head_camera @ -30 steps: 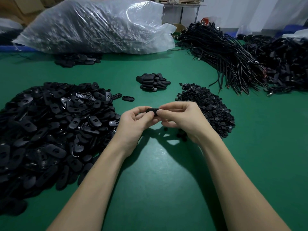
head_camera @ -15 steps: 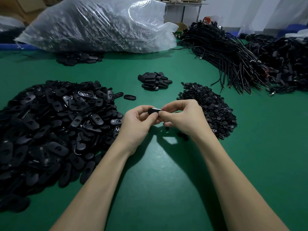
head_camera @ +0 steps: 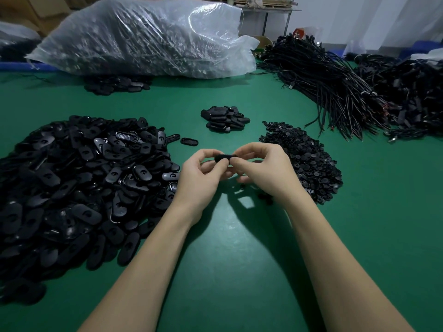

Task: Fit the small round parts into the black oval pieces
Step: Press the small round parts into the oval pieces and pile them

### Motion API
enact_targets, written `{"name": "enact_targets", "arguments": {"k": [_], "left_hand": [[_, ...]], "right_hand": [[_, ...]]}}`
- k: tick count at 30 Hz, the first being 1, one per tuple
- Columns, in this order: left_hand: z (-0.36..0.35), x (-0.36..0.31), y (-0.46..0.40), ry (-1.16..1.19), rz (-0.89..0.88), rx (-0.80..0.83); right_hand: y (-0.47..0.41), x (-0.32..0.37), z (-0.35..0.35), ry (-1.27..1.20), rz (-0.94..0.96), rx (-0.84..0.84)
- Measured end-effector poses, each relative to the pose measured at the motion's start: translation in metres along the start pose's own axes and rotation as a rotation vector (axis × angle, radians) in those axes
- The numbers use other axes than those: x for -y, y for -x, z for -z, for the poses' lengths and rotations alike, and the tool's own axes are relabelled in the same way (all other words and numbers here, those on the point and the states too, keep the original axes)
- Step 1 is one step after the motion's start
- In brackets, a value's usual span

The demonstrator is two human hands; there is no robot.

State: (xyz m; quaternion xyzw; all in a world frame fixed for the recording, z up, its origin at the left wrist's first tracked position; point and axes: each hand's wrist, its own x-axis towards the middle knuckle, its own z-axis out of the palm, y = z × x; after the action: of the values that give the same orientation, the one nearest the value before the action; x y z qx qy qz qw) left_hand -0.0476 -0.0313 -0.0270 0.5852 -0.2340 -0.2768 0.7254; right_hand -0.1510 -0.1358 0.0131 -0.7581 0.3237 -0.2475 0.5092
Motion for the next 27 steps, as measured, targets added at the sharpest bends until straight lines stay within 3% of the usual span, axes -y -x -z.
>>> {"name": "enact_targets", "arguments": {"k": [3, 7, 13, 18, 24, 27], "left_hand": [[0.000, -0.003, 0.000, 0.107, 0.036, 0.003], [-0.003, -0.006, -0.001, 0.090, 0.041, -0.027], [-0.003, -0.008, 0.001, 0.084, 0.040, -0.017], [-0.003, -0.007, 0.000, 0.074, 0.045, -0.001], [-0.004, -0.006, 0.000, 0.058, 0.040, -0.001], [-0.004, -0.006, 0.000, 0.046, 0.035, 0.004]], "right_hand": [[-0.014, 0.000, 0.004, -0.081, -0.024, -0.084], [-0.062, 0.005, -0.007, 0.070, -0.022, -0.154], [-0.137, 0.020, -0.027, 0.109, -0.083, -0.243], [-0.156, 0.017, -0.036, 0.202, -0.092, -0.231], [-0.145, 0.014, -0.034, 0.249, 0.008, -0.274], [-0.135, 0.017, -0.034, 0.271, 0.115, -0.207]]}}
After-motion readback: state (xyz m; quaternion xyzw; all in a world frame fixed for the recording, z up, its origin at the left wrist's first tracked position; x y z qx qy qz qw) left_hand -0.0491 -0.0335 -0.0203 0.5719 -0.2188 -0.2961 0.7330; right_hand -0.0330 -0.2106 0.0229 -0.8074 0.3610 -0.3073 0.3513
